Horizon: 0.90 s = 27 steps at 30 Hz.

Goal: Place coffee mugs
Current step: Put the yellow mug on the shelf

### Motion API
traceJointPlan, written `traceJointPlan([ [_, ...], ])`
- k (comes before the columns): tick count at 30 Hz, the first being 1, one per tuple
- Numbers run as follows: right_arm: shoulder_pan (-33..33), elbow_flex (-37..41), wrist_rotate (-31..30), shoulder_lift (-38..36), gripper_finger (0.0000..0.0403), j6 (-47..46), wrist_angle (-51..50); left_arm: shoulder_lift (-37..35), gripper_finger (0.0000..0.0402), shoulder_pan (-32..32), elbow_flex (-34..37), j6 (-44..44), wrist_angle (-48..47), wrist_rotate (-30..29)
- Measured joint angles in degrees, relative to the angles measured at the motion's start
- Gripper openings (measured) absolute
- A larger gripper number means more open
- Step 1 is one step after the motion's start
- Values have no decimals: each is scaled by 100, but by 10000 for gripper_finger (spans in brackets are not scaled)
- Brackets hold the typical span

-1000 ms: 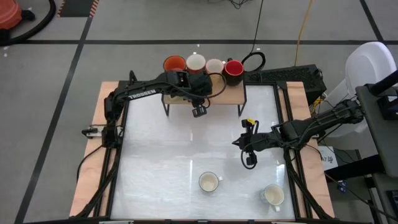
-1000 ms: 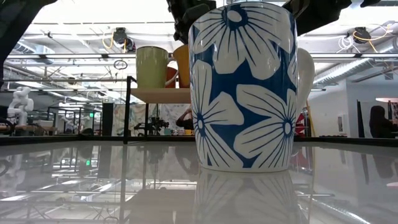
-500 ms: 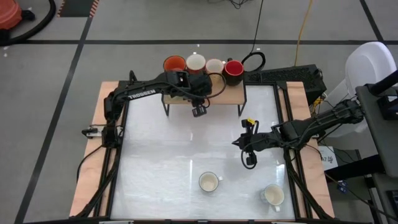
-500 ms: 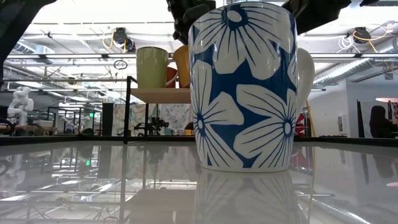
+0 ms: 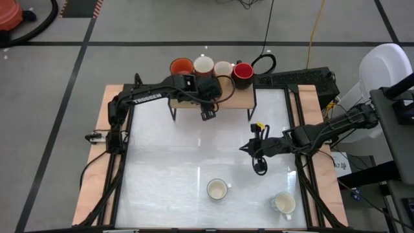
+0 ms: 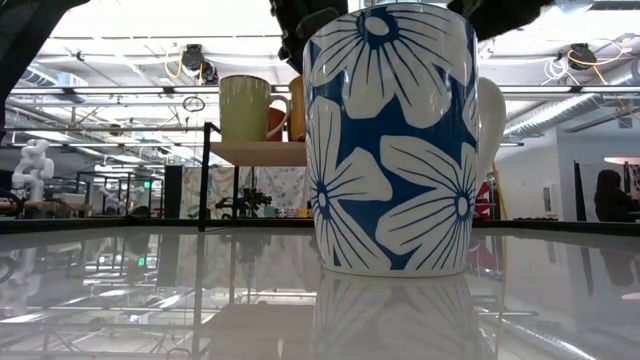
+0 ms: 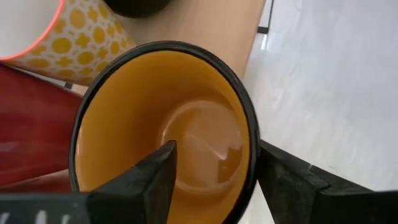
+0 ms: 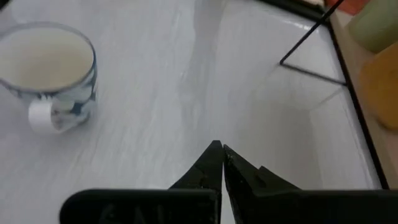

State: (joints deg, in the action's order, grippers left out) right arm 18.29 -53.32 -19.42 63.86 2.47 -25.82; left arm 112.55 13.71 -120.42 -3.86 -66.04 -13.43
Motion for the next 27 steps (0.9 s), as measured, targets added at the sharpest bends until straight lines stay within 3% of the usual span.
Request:
traceJointPlan([
  [9, -60, 0, 2, 0, 0, 123, 458, -1, 224, -151, 0, 53, 164, -158],
  [19, -106, 434, 5, 0, 0, 556, 1091, -132, 325, -176, 4, -7, 456, -717],
  [24, -288, 633, 0, 0, 0, 637, 1714, -251, 326, -206, 2, -74, 742, -1011],
  [27, -497, 866, -2, 39, 0, 704, 2666, -378, 318, -275, 2, -167, 1139, -1017],
])
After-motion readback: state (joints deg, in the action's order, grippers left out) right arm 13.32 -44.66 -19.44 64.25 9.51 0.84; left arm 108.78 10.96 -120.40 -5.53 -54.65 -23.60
